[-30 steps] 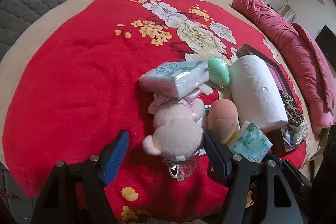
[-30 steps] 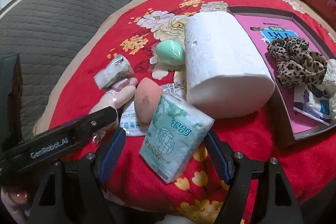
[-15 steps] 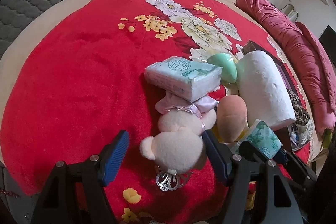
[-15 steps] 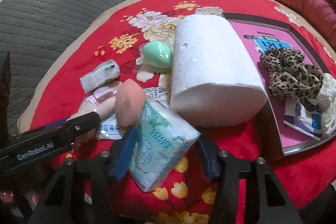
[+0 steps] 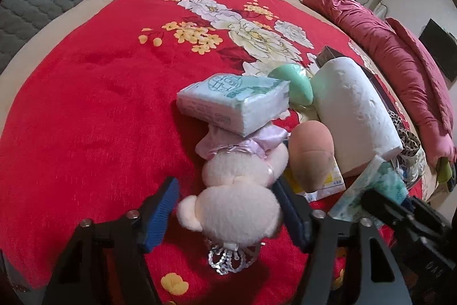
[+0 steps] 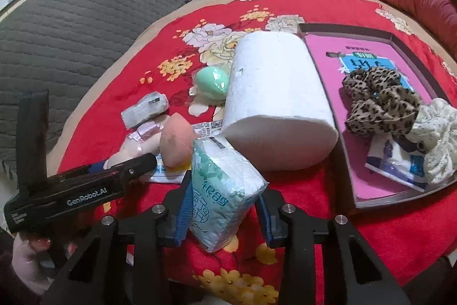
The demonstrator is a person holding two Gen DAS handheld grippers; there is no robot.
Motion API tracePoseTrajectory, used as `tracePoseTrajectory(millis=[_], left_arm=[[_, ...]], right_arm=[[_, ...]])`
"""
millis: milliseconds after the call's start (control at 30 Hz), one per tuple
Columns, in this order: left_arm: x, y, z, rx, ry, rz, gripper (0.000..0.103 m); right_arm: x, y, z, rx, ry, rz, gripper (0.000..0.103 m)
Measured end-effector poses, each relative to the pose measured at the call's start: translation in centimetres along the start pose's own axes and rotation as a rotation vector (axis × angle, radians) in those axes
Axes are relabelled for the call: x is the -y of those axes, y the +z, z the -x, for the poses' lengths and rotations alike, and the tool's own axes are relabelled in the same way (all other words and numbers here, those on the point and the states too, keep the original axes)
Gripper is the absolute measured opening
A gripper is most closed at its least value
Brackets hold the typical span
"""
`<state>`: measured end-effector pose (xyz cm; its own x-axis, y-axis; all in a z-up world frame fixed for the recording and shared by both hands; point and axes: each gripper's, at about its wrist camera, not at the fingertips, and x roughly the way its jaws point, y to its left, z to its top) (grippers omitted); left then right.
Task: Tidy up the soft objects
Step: 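Grasp the plush bunny with the left tool while the right grasps the green tissue pack, then lift the bunny with the left tool while the right carries the tissue pack over the tray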
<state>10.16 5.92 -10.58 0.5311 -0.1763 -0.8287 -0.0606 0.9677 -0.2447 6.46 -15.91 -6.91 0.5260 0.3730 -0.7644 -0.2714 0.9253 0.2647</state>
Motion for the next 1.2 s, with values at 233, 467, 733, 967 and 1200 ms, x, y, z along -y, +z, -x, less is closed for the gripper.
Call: tracePoseTrajectory(millis=[233,467,733,967,1200], left_arm=[[0.2,-0.1,0.5,0.014,-0.026,-0.013,0.045],[0.2,-0.4,1.8,0.025,-0.048,0.002,0.045],[1.9,-0.9,3.4,0.039,-0.045,-0.042,0.045],[2.7,-1.4,4.9,0.06,-0.026,-0.055,0.045],[3.2,-1.7,5.6,0.056,-0.001,-0.059,0.045]], right_arm=[[-0.3,0.1,1.2,0.024,0.014,0.022,0.04],[-0.6,0.4,2.6,0.059,0.023,0.056,0.04],[-0.6,0.5,4.2,0.094,0.017,0.078,0.04],[0.1,0.6,5.1,0.111,0.019,0.056,0.04],[0.5,0.7,5.8,0.121,0.023,0.046,0.04]])
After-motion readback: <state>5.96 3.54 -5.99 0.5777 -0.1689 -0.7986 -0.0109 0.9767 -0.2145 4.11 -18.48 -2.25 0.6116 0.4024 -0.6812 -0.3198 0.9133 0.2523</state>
